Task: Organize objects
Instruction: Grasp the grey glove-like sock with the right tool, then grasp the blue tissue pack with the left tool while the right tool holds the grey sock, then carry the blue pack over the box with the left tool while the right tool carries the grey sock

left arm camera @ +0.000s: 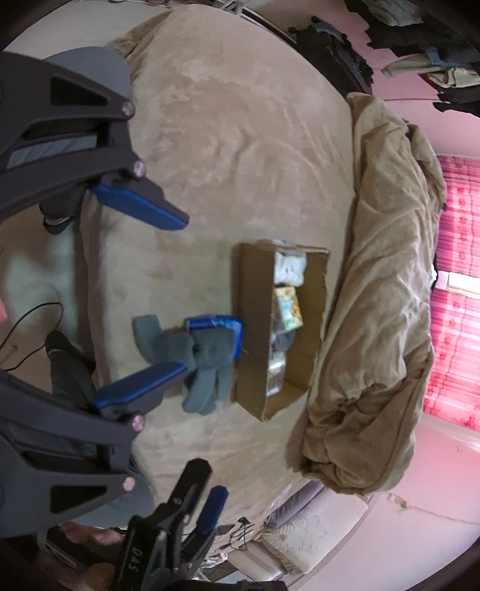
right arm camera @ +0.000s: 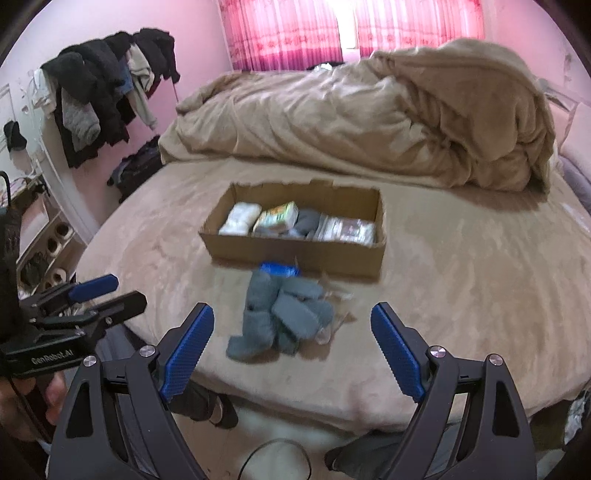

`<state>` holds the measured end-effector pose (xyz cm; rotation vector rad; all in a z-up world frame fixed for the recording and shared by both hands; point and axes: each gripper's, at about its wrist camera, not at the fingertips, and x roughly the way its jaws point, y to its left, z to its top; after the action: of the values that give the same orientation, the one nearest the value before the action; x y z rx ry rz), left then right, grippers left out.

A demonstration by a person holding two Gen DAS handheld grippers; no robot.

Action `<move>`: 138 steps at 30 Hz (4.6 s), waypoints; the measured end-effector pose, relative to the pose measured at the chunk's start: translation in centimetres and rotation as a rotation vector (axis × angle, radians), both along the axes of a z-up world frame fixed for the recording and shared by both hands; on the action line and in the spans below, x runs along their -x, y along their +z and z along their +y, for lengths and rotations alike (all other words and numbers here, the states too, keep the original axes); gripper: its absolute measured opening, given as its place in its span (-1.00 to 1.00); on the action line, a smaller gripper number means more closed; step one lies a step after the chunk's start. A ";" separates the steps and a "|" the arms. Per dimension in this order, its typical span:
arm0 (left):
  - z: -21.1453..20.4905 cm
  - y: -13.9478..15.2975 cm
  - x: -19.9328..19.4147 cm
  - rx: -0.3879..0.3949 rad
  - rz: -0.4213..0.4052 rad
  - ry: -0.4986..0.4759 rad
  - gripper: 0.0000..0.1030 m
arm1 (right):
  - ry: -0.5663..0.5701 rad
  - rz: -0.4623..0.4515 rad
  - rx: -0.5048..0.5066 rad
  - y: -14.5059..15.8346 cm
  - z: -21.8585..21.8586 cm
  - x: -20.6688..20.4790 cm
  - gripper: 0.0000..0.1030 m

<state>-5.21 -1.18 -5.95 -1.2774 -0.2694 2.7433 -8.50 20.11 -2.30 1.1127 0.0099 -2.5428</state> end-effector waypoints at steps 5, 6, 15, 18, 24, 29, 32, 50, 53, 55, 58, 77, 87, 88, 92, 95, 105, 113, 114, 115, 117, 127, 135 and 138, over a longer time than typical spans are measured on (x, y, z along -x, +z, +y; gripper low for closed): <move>-1.6 -2.2 0.7 -0.026 -0.039 0.018 0.46 | 0.018 -0.034 -0.045 -2.3 -1.6 1.2 0.47; -1.8 -2.5 0.9 -0.030 -0.044 0.021 0.46 | 0.024 -0.045 -0.044 -2.7 -1.9 1.4 0.41; -4.5 -5.9 2.4 -0.065 -0.110 0.057 0.46 | 0.092 -0.111 -0.089 -6.5 -6.1 3.9 0.33; -5.1 -6.5 2.7 -0.066 -0.120 0.069 0.46 | 0.100 -0.127 -0.103 -7.7 -7.1 4.9 0.33; -5.1 -7.6 3.3 -0.071 -0.132 0.070 0.46 | 0.096 -0.131 -0.148 -10.0 -7.7 6.8 -0.08; -3.7 -8.3 4.3 -0.052 -0.155 0.052 0.46 | 0.114 -0.157 -0.087 -10.5 -6.8 7.1 -0.23; -2.4 -8.0 4.8 -0.036 -0.143 0.033 0.46 | 0.118 -0.156 -0.056 -9.6 -5.9 7.0 -0.25; 7.6 -9.7 9.8 0.038 -0.148 -0.107 0.46 | 0.030 -0.040 0.069 -3.5 4.6 4.7 -0.24; 8.6 -10.5 11.2 0.071 -0.148 -0.127 0.46 | 0.002 -0.037 0.067 -3.8 5.9 5.0 -0.24; 9.1 -11.3 12.1 0.099 -0.161 -0.131 0.46 | -0.017 -0.049 0.077 -4.3 6.9 5.5 -0.24; 9.4 -11.9 13.0 0.123 -0.161 -0.126 0.44 | -0.042 -0.061 0.089 -5.1 8.0 5.9 -0.24; 5.2 -4.7 6.5 0.096 -0.042 -0.070 -0.03 | -0.010 -0.021 0.077 -2.1 6.9 3.1 -0.23; 2.6 0.5 0.4 0.023 0.025 -0.051 -0.03 | 0.030 0.044 0.055 1.4 4.0 -0.6 -0.23; 2.3 1.1 -0.1 0.015 0.034 -0.048 -0.03 | 0.036 0.050 0.055 1.7 3.7 -0.8 -0.23; 1.5 2.6 -0.8 0.005 0.058 -0.044 -0.03 | 0.061 0.079 0.052 3.1 2.3 -1.6 -0.23; 1.1 3.6 -0.9 -0.005 0.078 -0.041 -0.03 | 0.080 0.095 0.055 4.1 1.4 -1.7 -0.23; 1.1 5.8 1.3 -0.028 0.124 -0.067 -0.03 | 0.106 0.124 0.066 5.9 -0.5 -0.1 -0.23; 1.3 5.8 4.5 -0.042 0.127 -0.080 -0.03 | 0.114 0.140 0.074 6.6 -1.1 2.6 -0.23; 1.4 5.7 4.9 -0.041 0.125 -0.082 -0.03 | 0.115 0.142 0.075 6.6 -1.1 3.0 -0.23; 1.4 5.5 5.5 -0.040 0.124 -0.083 -0.03 | 0.115 0.143 0.074 6.5 -1.1 3.4 -0.23; 1.5 5.2 6.4 -0.035 0.123 -0.083 -0.03 | 0.114 0.144 0.074 6.4 -1.0 4.2 -0.22; 1.1 2.5 11.9 -0.018 0.096 -0.068 -0.03 | 0.100 0.110 0.084 3.9 -0.3 9.3 -0.22; 1.2 -0.6 15.7 -0.013 0.050 -0.068 -0.03 | 0.106 0.087 0.093 2.0 -0.6 13.0 -0.22; 1.3 -1.3 16.7 -0.009 0.042 -0.068 -0.03 | 0.102 0.081 0.099 1.3 -0.6 14.4 -0.22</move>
<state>-21.91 0.11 -7.29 -1.2027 -0.2297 2.7049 -22.90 19.54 -0.95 0.9471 -0.0366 -2.4678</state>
